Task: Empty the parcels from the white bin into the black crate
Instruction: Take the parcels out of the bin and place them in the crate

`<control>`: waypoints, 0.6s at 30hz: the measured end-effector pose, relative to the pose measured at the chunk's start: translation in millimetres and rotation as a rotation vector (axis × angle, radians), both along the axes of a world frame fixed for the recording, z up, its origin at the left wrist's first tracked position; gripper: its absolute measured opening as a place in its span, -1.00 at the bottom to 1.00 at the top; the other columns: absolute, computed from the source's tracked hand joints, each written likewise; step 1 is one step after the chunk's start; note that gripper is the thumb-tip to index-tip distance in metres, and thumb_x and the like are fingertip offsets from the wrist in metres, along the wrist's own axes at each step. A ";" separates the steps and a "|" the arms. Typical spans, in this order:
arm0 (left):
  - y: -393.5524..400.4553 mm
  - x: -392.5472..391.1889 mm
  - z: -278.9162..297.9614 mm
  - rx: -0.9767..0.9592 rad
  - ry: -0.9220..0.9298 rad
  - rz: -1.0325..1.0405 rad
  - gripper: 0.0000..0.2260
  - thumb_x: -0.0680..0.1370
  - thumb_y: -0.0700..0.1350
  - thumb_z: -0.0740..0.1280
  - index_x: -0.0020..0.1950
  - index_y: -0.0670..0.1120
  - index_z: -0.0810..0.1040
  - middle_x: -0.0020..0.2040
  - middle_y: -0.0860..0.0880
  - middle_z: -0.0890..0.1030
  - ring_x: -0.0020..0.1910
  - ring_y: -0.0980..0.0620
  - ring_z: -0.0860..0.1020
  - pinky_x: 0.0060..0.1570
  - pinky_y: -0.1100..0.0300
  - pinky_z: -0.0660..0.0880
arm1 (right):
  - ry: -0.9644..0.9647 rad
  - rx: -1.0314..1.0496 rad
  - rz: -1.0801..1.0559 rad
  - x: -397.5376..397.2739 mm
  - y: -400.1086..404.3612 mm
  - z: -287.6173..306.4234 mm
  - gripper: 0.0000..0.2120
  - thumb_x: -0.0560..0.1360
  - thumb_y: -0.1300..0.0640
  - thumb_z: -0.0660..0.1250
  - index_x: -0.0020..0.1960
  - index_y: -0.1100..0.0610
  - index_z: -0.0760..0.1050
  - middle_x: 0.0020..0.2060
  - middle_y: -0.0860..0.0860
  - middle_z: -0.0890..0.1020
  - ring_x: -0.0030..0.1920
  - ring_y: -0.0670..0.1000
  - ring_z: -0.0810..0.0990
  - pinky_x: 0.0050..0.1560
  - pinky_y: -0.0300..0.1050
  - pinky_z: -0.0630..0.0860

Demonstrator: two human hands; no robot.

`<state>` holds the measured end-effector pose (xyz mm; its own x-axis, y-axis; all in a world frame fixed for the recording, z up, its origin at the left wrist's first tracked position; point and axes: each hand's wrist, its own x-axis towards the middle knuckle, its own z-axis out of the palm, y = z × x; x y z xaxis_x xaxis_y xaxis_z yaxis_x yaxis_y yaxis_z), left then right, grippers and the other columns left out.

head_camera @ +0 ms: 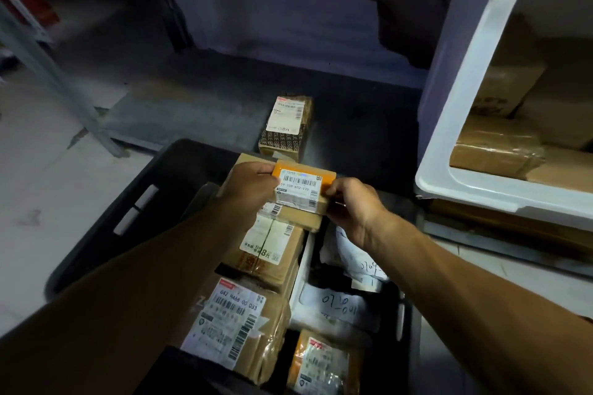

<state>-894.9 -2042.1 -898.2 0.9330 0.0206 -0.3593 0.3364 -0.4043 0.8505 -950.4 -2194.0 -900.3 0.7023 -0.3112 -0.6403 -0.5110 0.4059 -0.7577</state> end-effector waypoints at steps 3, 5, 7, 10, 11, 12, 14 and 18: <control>1.4 5.9 -7.4 0.032 -0.011 -0.020 -0.83 0.57 -0.27 0.33 0.02 -0.08 0.69 -0.34 -0.02 0.66 -0.33 0.01 0.61 -0.25 0.18 0.51 | -0.009 -0.007 0.012 7.2 -1.0 -4.7 -0.84 0.46 0.37 0.23 -0.19 0.18 0.51 -0.31 0.09 0.54 -0.27 0.05 0.51 -0.19 -0.14 0.49; 1.6 10.5 -10.1 0.036 -0.025 -0.030 -0.84 0.57 -0.27 0.33 0.05 -0.11 0.68 -0.30 -0.02 0.66 -0.37 0.07 0.60 -0.35 0.26 0.49 | -0.010 -0.014 0.015 9.0 -2.4 -5.9 -0.84 0.45 0.37 0.23 -0.22 0.17 0.50 -0.31 0.09 0.52 -0.25 0.05 0.50 -0.17 -0.12 0.49; -0.5 12.1 -9.7 0.009 -0.039 -0.024 -0.83 0.58 -0.30 0.33 0.07 -0.13 0.66 -0.25 -0.03 0.67 -0.37 0.08 0.60 -0.38 0.27 0.52 | -0.005 -0.014 0.030 8.9 -3.8 -6.0 -0.83 0.46 0.37 0.23 -0.23 0.17 0.50 -0.33 0.08 0.53 -0.28 0.03 0.50 -0.18 -0.14 0.49; -5.2 9.0 -5.7 -0.006 -0.051 -0.015 -0.82 0.59 -0.32 0.31 0.04 -0.08 0.62 -0.18 0.02 0.67 -0.36 0.07 0.60 -0.34 0.26 0.55 | -0.011 -0.027 0.072 6.0 -5.9 0.0 -0.84 0.47 0.36 0.24 -0.21 0.17 0.51 -0.31 0.09 0.53 -0.29 0.02 0.49 -0.21 -0.15 0.50; -6.1 7.7 -4.0 0.005 -0.056 -0.009 -0.82 0.59 -0.32 0.31 -0.01 -0.04 0.60 -0.18 0.06 0.65 -0.33 0.04 0.63 -0.30 0.24 0.59 | -0.014 -0.054 0.097 3.8 -6.6 3.7 -0.84 0.48 0.35 0.24 -0.20 0.16 0.51 -0.32 0.07 0.52 -0.30 0.00 0.48 -0.21 -0.16 0.49; -6.6 7.2 -2.3 0.029 -0.060 0.000 -0.80 0.58 -0.30 0.32 -0.08 0.01 0.57 -0.18 0.09 0.64 -0.27 -0.01 0.67 -0.19 0.16 0.64 | -0.021 -0.100 0.126 1.0 -7.7 7.1 -0.83 0.49 0.35 0.25 -0.19 0.14 0.51 -0.33 0.04 0.51 -0.31 -0.01 0.46 -0.20 -0.16 0.47; -6.7 4.4 5.7 0.105 -0.082 0.003 -0.85 0.58 -0.25 0.33 -0.03 0.01 0.59 -0.09 0.06 0.63 -0.15 -0.07 0.70 -0.05 -0.02 0.66 | -0.055 -0.225 0.196 -7.4 -10.8 13.7 -0.80 0.52 0.32 0.29 -0.18 0.05 0.51 -0.27 -0.01 0.57 -0.27 -0.05 0.48 -0.16 -0.17 0.45; -2.4 -10.7 28.6 0.489 -0.275 -0.210 -0.64 0.60 -0.17 0.34 0.40 -0.06 0.48 0.20 -0.01 0.56 0.06 -0.01 0.56 -0.07 0.17 0.52 | -0.115 -0.807 0.532 -26.5 -22.5 17.9 -0.53 0.54 0.04 0.39 0.44 0.01 0.45 0.34 0.07 0.53 0.27 0.06 0.52 0.28 -0.14 0.39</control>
